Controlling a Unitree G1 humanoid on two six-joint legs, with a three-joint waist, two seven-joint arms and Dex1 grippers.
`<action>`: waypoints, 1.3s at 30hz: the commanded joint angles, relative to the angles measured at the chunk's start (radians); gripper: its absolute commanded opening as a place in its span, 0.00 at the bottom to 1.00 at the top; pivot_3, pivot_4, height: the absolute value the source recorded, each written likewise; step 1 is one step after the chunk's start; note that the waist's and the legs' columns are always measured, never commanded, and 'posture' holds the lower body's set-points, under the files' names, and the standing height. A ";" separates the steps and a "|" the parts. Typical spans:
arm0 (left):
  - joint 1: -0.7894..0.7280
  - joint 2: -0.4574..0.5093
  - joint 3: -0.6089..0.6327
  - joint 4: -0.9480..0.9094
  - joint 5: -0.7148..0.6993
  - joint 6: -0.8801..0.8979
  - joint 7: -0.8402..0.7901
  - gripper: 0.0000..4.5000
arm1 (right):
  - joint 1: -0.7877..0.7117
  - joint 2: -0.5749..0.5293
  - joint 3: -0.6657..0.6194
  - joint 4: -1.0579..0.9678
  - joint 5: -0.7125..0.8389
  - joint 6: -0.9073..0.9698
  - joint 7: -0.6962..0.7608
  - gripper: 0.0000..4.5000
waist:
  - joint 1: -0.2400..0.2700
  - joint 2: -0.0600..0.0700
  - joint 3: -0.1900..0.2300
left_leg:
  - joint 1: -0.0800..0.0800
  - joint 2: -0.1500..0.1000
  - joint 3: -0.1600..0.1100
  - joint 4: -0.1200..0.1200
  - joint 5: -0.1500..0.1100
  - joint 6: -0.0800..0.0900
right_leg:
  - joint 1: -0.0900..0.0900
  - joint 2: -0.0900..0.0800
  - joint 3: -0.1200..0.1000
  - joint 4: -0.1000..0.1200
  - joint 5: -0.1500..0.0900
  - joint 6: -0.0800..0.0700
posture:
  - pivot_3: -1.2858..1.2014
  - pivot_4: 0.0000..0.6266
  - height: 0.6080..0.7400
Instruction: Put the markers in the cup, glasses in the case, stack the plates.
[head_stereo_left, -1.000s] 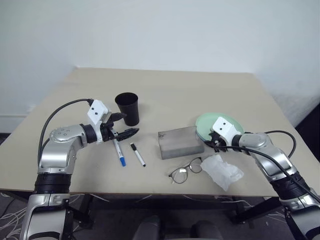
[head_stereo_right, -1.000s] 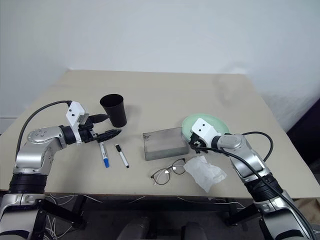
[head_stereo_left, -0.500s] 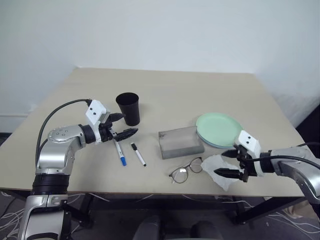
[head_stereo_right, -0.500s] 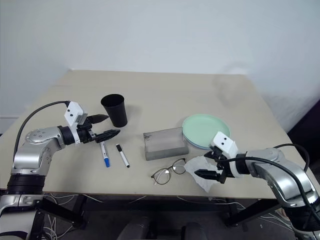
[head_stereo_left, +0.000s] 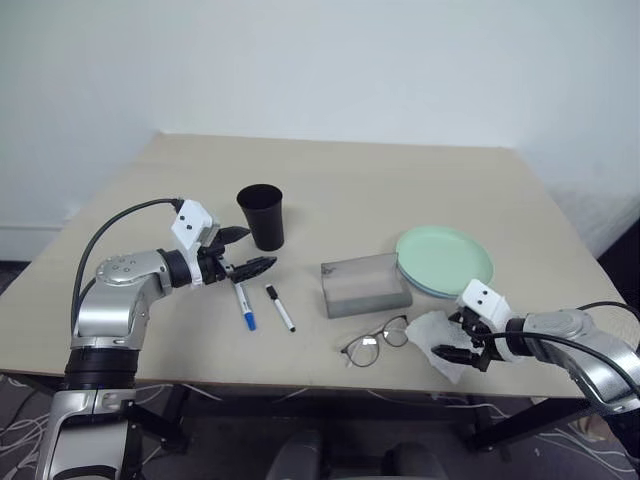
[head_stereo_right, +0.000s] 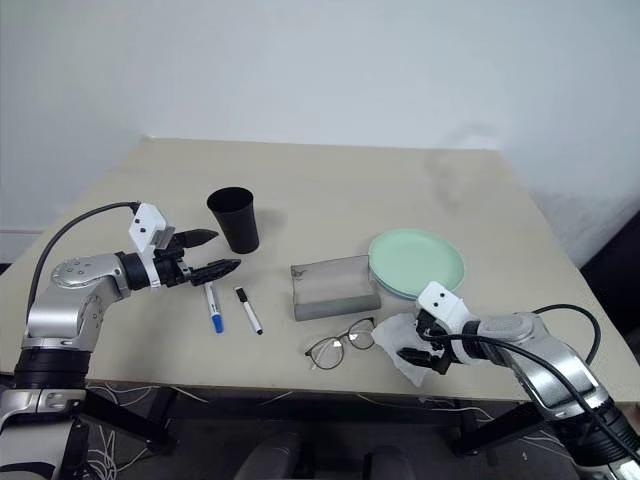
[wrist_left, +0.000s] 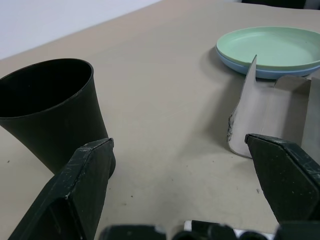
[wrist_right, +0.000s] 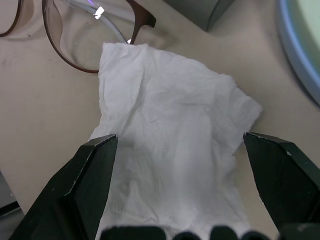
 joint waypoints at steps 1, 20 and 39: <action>-0.019 0.013 0.012 -0.028 -0.008 -0.008 0.000 1.00 | -0.014 -0.002 -0.006 -0.025 -0.003 -0.002 0.001 0.97 | 0.000 0.000 0.000 | 0.000 0.000 0.000 0.000 0.000 0.000 | 0.000 0.000 0.000 0.000 0.000 0.000 | 0.52 0.00 0.89; -0.035 0.004 0.001 -0.011 -0.002 -0.020 -0.001 1.00 | -0.025 -0.038 0.020 -0.075 -0.009 0.025 0.014 0.00 | 0.000 0.000 0.000 | 0.000 0.000 0.000 0.000 0.000 0.000 | 0.000 0.000 0.000 0.000 0.000 0.000 | 0.52 0.00 0.89; -0.046 -0.013 -0.021 -0.013 -0.002 -0.028 -0.002 1.00 | -0.500 0.175 -0.094 0.471 -0.070 -0.036 -0.178 0.00 | -0.001 -0.001 -0.001 | -0.001 0.000 0.001 0.000 0.000 0.000 | -0.001 0.000 0.000 0.000 0.000 0.000 | 0.52 0.00 0.89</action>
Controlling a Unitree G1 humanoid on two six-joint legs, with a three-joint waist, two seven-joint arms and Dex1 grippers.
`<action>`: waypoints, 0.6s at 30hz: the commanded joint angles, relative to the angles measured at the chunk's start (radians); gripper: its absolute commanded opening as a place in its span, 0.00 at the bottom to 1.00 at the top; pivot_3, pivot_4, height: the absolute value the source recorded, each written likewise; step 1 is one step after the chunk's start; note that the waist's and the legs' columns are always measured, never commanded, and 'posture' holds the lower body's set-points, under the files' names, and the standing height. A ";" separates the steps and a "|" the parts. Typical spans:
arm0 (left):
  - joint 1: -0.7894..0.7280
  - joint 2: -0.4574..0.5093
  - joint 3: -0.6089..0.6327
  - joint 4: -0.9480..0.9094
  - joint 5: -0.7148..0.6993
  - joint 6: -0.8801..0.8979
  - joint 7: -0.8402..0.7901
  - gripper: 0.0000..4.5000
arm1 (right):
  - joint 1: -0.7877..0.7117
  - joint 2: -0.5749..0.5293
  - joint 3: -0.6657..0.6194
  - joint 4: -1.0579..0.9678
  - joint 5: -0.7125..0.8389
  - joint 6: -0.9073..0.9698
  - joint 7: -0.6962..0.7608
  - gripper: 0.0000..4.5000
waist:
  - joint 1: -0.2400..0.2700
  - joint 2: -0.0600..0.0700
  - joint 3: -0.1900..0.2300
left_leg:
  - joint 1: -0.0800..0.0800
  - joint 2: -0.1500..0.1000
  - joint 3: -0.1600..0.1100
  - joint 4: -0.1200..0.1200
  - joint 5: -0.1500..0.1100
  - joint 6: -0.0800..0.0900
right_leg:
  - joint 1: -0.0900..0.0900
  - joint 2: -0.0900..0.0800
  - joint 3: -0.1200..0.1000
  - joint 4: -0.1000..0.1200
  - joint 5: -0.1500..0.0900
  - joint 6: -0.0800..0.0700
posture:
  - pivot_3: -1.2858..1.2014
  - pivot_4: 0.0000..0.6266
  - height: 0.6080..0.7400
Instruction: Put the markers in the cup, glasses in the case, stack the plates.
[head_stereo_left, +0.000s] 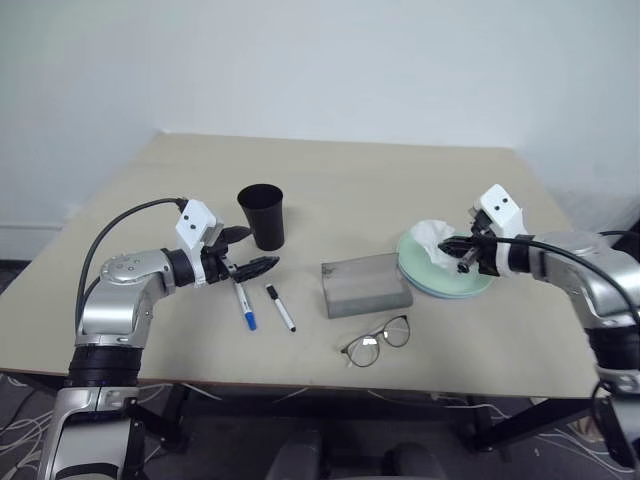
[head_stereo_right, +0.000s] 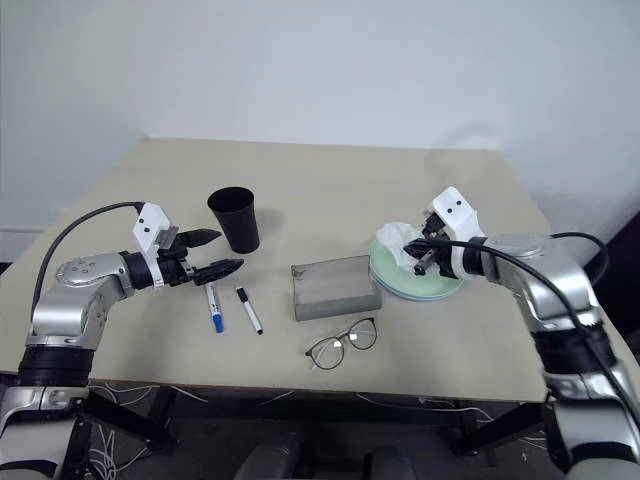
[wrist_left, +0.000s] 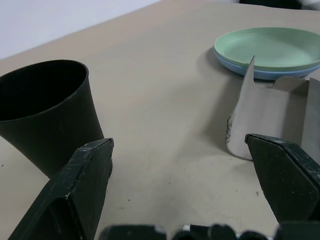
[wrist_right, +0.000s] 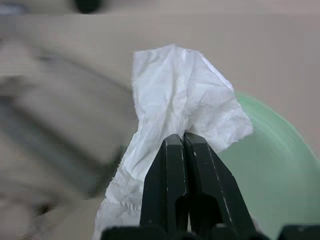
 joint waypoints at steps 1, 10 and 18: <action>-0.032 -0.002 -0.001 -0.030 -0.002 -0.017 -0.002 1.00 | -0.066 0.034 0.007 0.125 -0.086 -0.069 -0.085 0.00 | -0.002 0.000 0.000 | 0.000 0.000 0.000 0.000 0.000 0.000 | 0.000 0.000 0.000 0.000 0.000 0.000 | 0.52 0.00 0.89; -0.018 -0.003 -0.017 -0.065 -0.006 -0.008 0.000 1.00 | -0.098 0.094 -0.004 0.271 -0.164 -0.182 -0.144 0.36 | -0.007 0.001 0.000 | -0.001 0.000 0.001 -0.001 0.001 -0.002 | -0.002 0.003 -0.003 0.002 0.000 0.000 | 0.52 0.00 0.89; 0.039 -0.039 -0.084 -0.216 -0.075 0.118 -0.041 1.00 | 0.039 -0.039 -0.084 -0.083 -0.003 -0.085 0.065 0.59 | -0.003 0.002 0.000 | -0.001 -0.001 0.001 0.000 0.001 -0.001 | -0.001 0.002 -0.003 0.002 0.000 0.001 | 0.52 0.00 0.89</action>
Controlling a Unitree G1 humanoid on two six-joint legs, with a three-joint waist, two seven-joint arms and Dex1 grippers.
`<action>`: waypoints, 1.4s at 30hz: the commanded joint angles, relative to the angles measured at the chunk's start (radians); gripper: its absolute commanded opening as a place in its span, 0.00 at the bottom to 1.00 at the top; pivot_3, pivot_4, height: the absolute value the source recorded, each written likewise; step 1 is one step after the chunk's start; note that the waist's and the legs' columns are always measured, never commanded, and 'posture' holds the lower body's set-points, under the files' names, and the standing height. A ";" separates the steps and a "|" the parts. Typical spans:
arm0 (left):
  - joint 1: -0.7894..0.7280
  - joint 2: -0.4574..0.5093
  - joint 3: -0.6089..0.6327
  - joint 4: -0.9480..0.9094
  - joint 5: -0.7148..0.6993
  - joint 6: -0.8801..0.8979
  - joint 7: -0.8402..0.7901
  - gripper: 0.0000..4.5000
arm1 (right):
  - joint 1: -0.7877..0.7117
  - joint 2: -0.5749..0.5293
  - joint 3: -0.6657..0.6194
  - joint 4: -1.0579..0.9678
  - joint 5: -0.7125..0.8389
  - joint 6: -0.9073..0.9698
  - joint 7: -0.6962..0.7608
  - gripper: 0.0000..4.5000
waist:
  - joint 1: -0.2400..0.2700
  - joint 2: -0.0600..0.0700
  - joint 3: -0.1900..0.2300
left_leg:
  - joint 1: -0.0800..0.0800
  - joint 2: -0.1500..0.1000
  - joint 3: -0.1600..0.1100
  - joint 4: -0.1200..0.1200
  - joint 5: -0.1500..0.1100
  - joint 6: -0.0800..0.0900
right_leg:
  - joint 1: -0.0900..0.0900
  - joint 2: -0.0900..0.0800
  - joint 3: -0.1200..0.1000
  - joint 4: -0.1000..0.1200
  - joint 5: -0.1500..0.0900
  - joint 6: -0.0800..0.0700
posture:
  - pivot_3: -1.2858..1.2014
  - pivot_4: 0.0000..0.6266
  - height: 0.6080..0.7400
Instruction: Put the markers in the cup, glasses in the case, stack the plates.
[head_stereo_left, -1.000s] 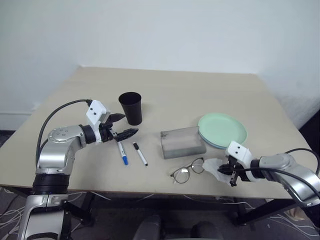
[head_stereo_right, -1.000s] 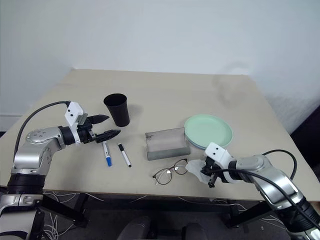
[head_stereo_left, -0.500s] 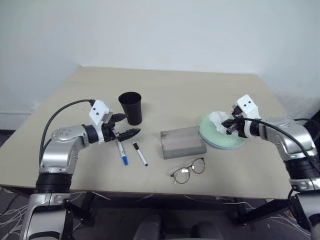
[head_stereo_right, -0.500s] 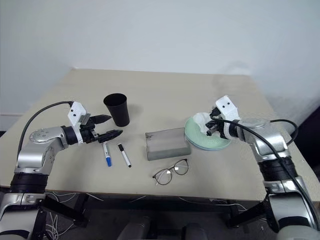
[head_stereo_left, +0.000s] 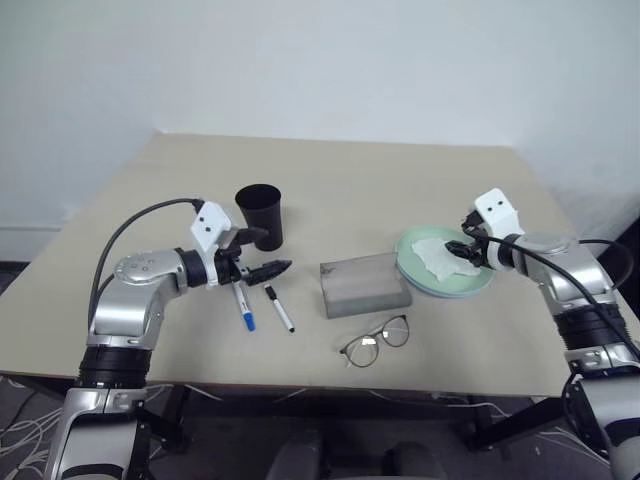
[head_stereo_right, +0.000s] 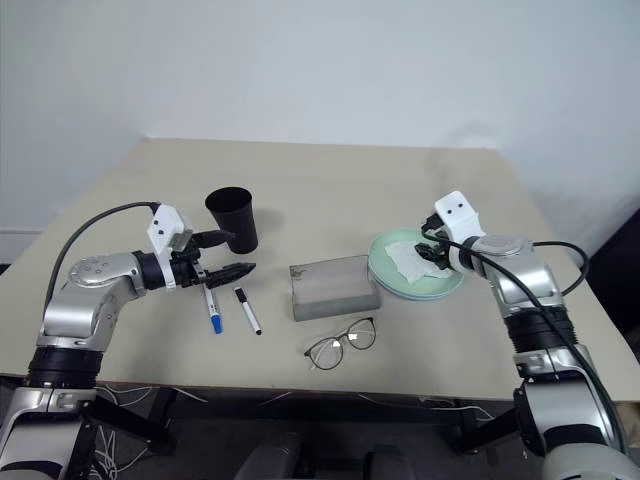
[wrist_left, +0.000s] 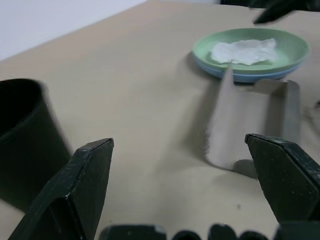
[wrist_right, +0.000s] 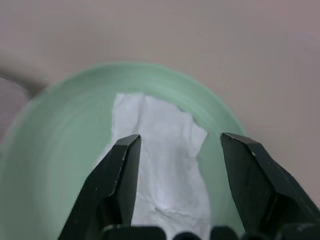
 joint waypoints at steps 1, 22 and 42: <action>0.013 -0.010 -0.038 -0.129 -0.081 0.103 -0.044 1.00 | 0.067 -0.069 -0.065 -0.230 0.117 0.054 0.128 0.59 | 0.001 0.000 0.000 | 0.000 0.000 0.000 0.000 0.000 0.000 | 0.000 0.000 0.000 0.000 0.000 0.000 | 0.52 0.00 0.89; -0.132 -0.127 -0.372 -0.110 -0.028 0.287 -0.141 1.00 | 0.242 -0.175 -0.157 -0.495 0.291 0.091 0.228 0.99 | 0.006 0.000 0.000 | 0.001 0.001 -0.001 0.004 0.000 0.002 | 0.004 -0.001 0.002 -0.001 0.000 0.000 | 0.52 0.00 0.89; -0.324 -0.289 -0.504 0.144 -0.004 0.460 -0.206 1.00 | 0.301 -0.162 -0.161 -0.554 0.311 0.117 0.144 0.99 | 0.008 0.000 0.000 | 0.001 0.001 -0.002 0.007 0.000 0.004 | 0.005 0.000 0.000 -0.001 0.000 0.000 | 0.52 0.00 0.89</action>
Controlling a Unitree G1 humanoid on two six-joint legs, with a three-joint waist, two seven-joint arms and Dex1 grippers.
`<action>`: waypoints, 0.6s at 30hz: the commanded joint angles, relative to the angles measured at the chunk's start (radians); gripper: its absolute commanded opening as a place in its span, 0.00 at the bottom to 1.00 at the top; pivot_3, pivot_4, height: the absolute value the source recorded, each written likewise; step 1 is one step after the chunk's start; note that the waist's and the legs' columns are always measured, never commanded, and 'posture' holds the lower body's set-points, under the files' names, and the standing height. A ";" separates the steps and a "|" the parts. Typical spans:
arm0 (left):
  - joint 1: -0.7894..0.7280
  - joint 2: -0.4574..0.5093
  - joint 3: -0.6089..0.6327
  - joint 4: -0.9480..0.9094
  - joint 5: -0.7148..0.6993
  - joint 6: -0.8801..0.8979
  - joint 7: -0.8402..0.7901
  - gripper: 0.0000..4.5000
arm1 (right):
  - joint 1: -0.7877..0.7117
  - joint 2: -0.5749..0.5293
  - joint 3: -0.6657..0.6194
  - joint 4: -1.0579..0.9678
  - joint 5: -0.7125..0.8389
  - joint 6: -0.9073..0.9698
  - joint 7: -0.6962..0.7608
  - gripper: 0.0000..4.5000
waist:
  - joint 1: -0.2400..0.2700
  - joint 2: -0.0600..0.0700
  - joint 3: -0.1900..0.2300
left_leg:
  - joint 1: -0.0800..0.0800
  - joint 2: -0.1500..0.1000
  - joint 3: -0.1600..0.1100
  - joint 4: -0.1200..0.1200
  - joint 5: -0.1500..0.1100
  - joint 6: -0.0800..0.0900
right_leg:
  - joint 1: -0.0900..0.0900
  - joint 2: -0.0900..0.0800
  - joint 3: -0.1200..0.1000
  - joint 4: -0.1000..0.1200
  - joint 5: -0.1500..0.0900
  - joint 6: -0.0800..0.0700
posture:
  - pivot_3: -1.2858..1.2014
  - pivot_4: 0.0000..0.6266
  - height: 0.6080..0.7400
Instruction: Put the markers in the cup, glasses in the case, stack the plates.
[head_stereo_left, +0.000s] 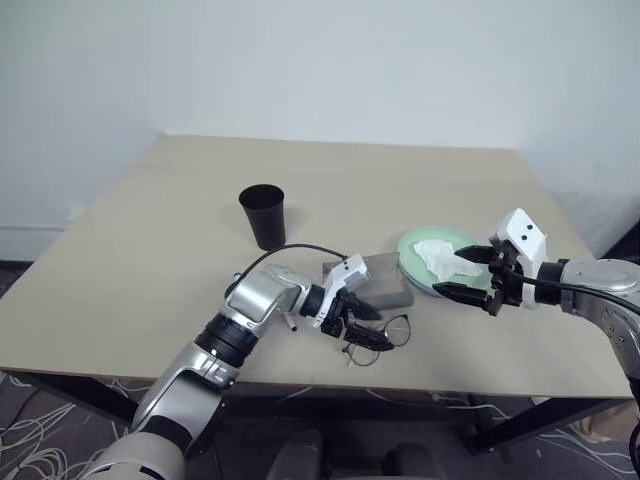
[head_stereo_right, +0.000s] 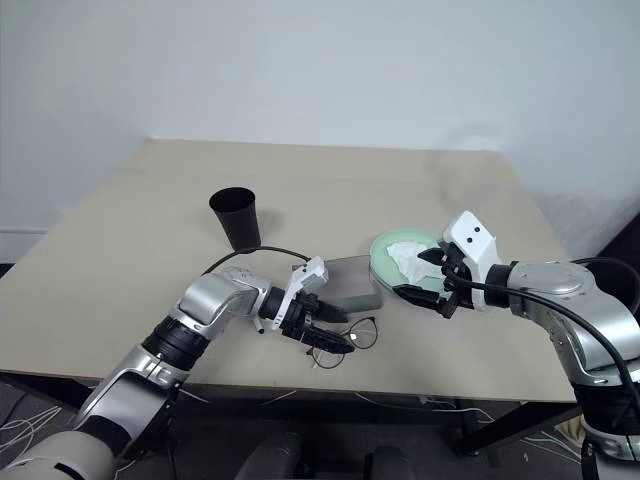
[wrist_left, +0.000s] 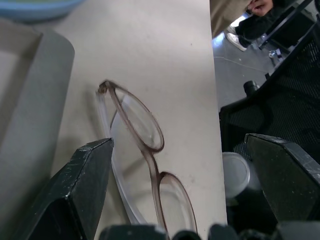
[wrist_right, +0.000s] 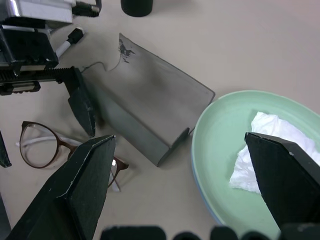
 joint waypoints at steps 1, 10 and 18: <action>-0.044 -0.005 -0.020 0.010 0.017 -0.011 -0.027 1.00 | 0.000 0.003 -0.030 -0.035 0.015 -0.003 -0.017 0.99 | 0.001 0.000 0.000 | 0.000 0.000 0.000 0.000 0.000 0.000 | 0.000 0.000 0.000 0.000 0.000 0.000 | 0.52 0.00 0.89; -0.064 -0.029 -0.032 0.074 0.041 -0.031 -0.051 0.87 | 0.010 0.010 -0.026 -0.031 0.007 -0.016 -0.045 1.00 | 0.001 0.000 0.000 | 0.000 0.000 0.000 0.000 0.000 0.000 | 0.000 -0.001 0.001 0.000 0.000 0.000 | 0.52 0.00 0.89; -0.045 -0.040 -0.035 0.072 0.048 -0.047 -0.043 0.25 | 0.006 0.018 -0.015 -0.032 0.001 -0.020 -0.055 1.00 | 0.001 0.000 0.000 | -0.001 0.000 -0.001 0.001 0.000 0.000 | -0.001 -0.001 0.001 0.000 0.000 0.000 | 0.52 0.00 0.89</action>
